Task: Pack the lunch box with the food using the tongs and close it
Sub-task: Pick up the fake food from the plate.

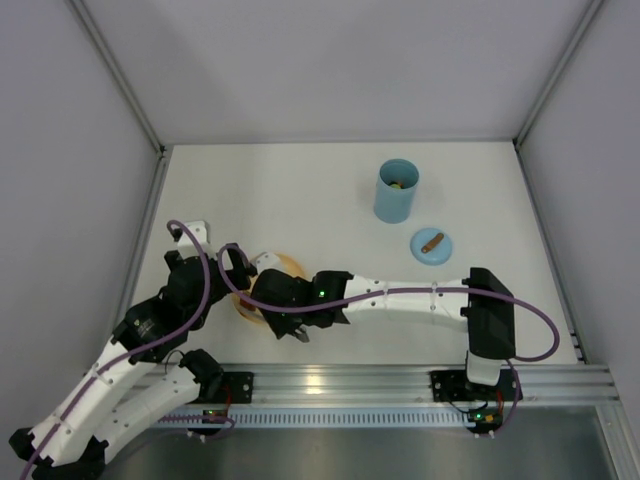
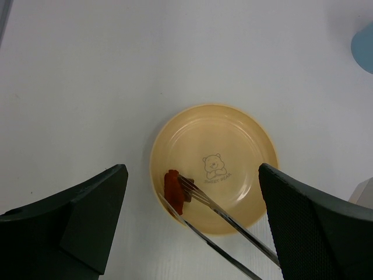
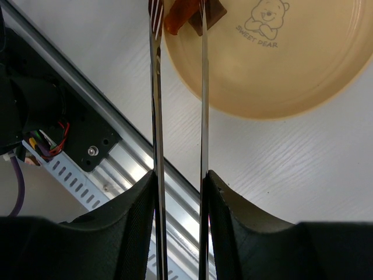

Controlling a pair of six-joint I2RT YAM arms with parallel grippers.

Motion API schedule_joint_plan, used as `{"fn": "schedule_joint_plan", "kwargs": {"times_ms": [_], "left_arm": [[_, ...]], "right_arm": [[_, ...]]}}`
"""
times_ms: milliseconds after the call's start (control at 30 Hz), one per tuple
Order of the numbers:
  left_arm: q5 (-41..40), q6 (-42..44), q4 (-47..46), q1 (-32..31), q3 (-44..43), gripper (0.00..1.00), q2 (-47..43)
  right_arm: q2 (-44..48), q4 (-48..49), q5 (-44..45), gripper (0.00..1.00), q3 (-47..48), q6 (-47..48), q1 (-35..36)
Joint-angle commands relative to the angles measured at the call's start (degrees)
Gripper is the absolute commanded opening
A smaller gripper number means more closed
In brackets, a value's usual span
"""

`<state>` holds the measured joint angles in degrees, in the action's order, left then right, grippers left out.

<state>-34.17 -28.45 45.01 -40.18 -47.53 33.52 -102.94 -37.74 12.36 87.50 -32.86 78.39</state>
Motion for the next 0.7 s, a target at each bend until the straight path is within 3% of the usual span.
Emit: {"fn": "schedule_joint_plan", "kwargs": {"times_ms": [0, 667], "left_arm": [[-0.8, -0.4, -0.5, -0.2, -0.3, 0.99, -0.4], [-1.0, -0.5, -0.5, -0.2, -0.2, 0.99, -0.6]], "right_arm": [[-0.4, 2.6, 0.6, 0.37, 2.1, -0.9, 1.4], [0.1, 0.7, 4.4, 0.37, 0.7, -1.9, 1.4]]}}
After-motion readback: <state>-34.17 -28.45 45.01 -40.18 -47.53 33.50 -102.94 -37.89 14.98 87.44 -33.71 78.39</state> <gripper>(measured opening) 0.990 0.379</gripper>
